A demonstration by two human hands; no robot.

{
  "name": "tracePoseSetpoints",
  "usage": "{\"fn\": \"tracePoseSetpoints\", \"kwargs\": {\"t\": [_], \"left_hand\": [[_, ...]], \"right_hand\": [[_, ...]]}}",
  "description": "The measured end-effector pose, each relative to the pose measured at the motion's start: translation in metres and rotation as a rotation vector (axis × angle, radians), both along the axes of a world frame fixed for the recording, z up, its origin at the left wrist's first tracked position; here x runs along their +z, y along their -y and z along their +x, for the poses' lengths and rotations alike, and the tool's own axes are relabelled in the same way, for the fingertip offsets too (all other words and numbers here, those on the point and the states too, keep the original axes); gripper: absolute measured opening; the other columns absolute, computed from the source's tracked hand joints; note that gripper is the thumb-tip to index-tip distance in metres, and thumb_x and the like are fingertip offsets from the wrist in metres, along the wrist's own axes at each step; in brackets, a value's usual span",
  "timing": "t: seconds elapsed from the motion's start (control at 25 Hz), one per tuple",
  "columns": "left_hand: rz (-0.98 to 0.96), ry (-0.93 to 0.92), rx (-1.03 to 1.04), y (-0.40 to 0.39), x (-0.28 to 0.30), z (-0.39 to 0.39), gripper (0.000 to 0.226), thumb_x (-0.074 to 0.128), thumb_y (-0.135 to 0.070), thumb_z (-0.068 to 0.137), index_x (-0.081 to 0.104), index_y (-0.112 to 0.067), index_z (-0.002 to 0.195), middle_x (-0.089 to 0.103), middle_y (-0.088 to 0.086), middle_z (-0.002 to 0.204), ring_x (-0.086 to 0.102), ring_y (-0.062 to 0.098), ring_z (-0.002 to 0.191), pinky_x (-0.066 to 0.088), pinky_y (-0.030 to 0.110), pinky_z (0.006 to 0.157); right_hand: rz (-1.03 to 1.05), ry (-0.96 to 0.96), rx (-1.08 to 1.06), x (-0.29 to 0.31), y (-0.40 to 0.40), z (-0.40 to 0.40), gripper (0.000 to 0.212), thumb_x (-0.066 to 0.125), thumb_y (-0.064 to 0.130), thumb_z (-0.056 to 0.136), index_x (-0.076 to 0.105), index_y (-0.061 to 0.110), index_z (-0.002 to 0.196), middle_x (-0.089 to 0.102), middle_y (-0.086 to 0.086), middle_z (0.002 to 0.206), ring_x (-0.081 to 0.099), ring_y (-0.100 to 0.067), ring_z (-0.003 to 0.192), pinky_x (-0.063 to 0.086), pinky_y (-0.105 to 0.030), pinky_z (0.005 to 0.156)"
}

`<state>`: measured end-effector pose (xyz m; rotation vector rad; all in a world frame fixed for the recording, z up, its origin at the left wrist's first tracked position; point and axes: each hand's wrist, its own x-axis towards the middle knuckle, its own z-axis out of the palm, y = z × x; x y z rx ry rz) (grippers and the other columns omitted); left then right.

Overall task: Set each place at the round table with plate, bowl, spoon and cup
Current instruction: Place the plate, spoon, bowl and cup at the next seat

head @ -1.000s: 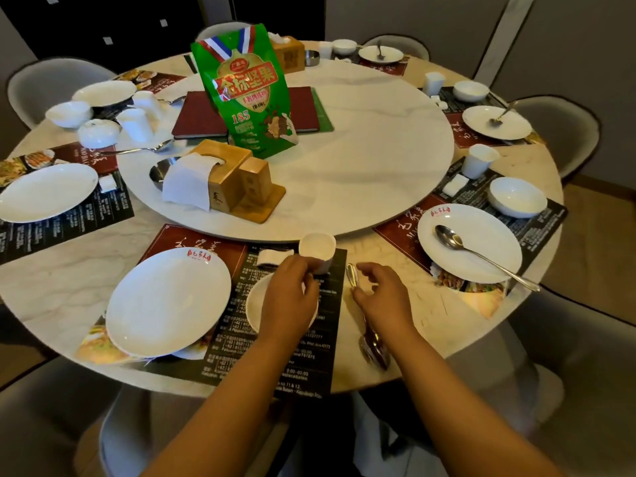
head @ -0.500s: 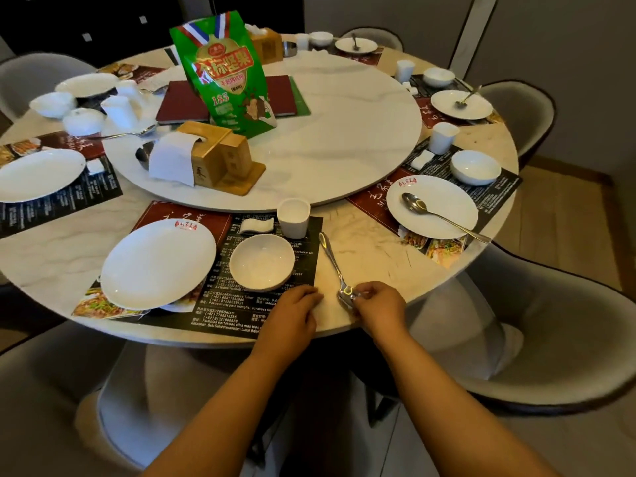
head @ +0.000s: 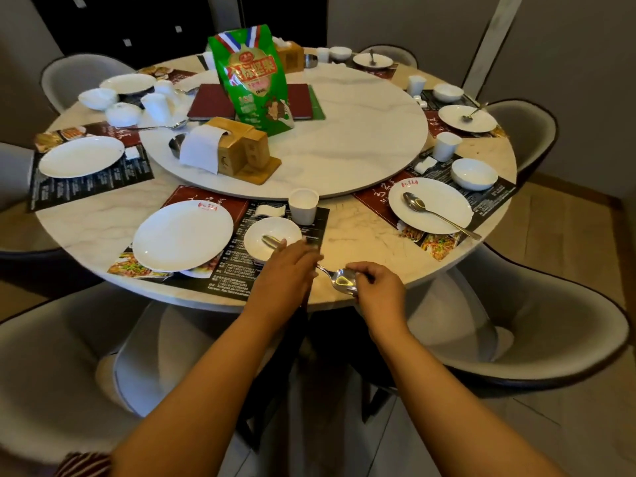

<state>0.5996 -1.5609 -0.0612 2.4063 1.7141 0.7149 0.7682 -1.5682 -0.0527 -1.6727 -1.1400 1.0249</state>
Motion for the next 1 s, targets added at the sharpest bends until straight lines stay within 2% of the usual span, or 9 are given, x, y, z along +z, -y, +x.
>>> {"fn": "tracePoseSetpoints", "kwargs": {"t": [0.12, 0.24, 0.36, 0.48, 0.56, 0.6, 0.68, 0.76, 1.0], "left_hand": [[-0.047, -0.090, 0.060, 0.019, 0.005, -0.046, 0.021, 0.059, -0.023, 0.092, 0.066, -0.020, 0.111, 0.069, 0.002, 0.112, 0.061, 0.022, 0.111, 0.028, 0.039, 0.114], [-0.049, -0.002, 0.182, 0.035, 0.005, -0.097, 0.021, 0.058, -0.027, 0.093, 0.067, -0.021, 0.111, 0.070, 0.001, 0.109, 0.062, 0.021, 0.103, 0.049, 0.039, 0.093], [-0.132, 0.094, 0.426, 0.037, -0.004, -0.153, 0.030, 0.052, -0.022, 0.097, 0.061, -0.019, 0.125, 0.065, 0.006, 0.117, 0.057, 0.023, 0.108, 0.046, 0.037, 0.094], [-0.258, 0.212, 0.597, 0.025, -0.014, -0.213, 0.040, 0.047, -0.019, 0.099, 0.048, -0.020, 0.139, 0.052, 0.006, 0.131, 0.048, 0.022, 0.122, 0.039, 0.035, 0.106], [-0.318, 0.338, 0.600, 0.013, -0.021, -0.244, 0.039, 0.046, -0.031, 0.099, 0.047, -0.022, 0.137, 0.052, -0.003, 0.127, 0.047, 0.016, 0.121, 0.036, 0.032, 0.107], [-0.299, 0.306, 0.585, 0.006, -0.027, -0.258, 0.040, 0.047, -0.038, 0.097, 0.048, -0.022, 0.135, 0.055, -0.003, 0.126, 0.050, 0.017, 0.121, 0.039, 0.038, 0.107], [-0.275, 0.268, 0.530, -0.002, -0.031, -0.276, 0.039, 0.048, -0.040, 0.097, 0.048, -0.019, 0.130, 0.056, -0.004, 0.121, 0.055, 0.018, 0.113, 0.051, 0.034, 0.092], [-0.307, 0.293, 0.481, -0.008, -0.035, -0.291, 0.030, 0.048, -0.035, 0.098, 0.049, -0.018, 0.123, 0.051, -0.011, 0.105, 0.058, 0.013, 0.100, 0.046, 0.019, 0.071], [-0.340, 0.332, 0.431, -0.017, -0.041, -0.305, 0.033, 0.048, -0.025, 0.098, 0.044, -0.021, 0.130, 0.044, -0.013, 0.108, 0.048, 0.004, 0.104, 0.041, 0.006, 0.057]], "right_hand": [[0.005, -0.033, 0.089, 0.010, -0.002, -0.034, 0.024, 0.054, 0.009, 0.093, 0.075, 0.022, 0.093, 0.072, 0.001, 0.102, 0.065, -0.014, 0.091, 0.055, -0.029, 0.078], [0.028, -0.086, 0.136, 0.012, -0.011, -0.086, 0.018, 0.059, 0.018, 0.092, 0.072, 0.023, 0.105, 0.071, -0.001, 0.104, 0.066, -0.017, 0.094, 0.058, -0.032, 0.079], [0.008, -0.105, 0.196, 0.008, -0.021, -0.148, 0.030, 0.061, 0.024, 0.092, 0.063, 0.019, 0.122, 0.070, -0.008, 0.111, 0.067, -0.020, 0.097, 0.056, -0.029, 0.082], [0.064, 0.163, 0.346, -0.007, -0.031, -0.216, 0.035, 0.062, 0.018, 0.091, 0.062, 0.018, 0.126, 0.065, -0.003, 0.123, 0.057, -0.019, 0.116, 0.044, -0.028, 0.099], [0.148, 0.371, 0.459, -0.022, -0.035, -0.257, 0.035, 0.064, 0.015, 0.089, 0.064, 0.018, 0.123, 0.063, -0.002, 0.126, 0.048, -0.017, 0.123, 0.034, -0.021, 0.101], [0.163, 0.451, 0.493, -0.029, -0.037, -0.273, 0.034, 0.063, 0.015, 0.089, 0.065, 0.018, 0.123, 0.061, -0.001, 0.127, 0.045, -0.016, 0.124, 0.029, -0.017, 0.100], [0.167, 0.555, 0.526, -0.041, -0.040, -0.292, 0.033, 0.061, 0.018, 0.090, 0.065, 0.018, 0.123, 0.060, 0.000, 0.127, 0.042, -0.016, 0.124, 0.026, -0.017, 0.101], [0.159, 0.602, 0.500, -0.049, -0.041, -0.306, 0.032, 0.061, 0.019, 0.090, 0.066, 0.016, 0.121, 0.061, -0.002, 0.126, 0.045, -0.019, 0.122, 0.031, -0.024, 0.104], [0.184, 0.617, 0.421, -0.059, -0.037, -0.318, 0.025, 0.065, 0.012, 0.086, 0.072, 0.013, 0.110, 0.067, -0.004, 0.115, 0.051, -0.023, 0.113, 0.039, -0.030, 0.101]]}}
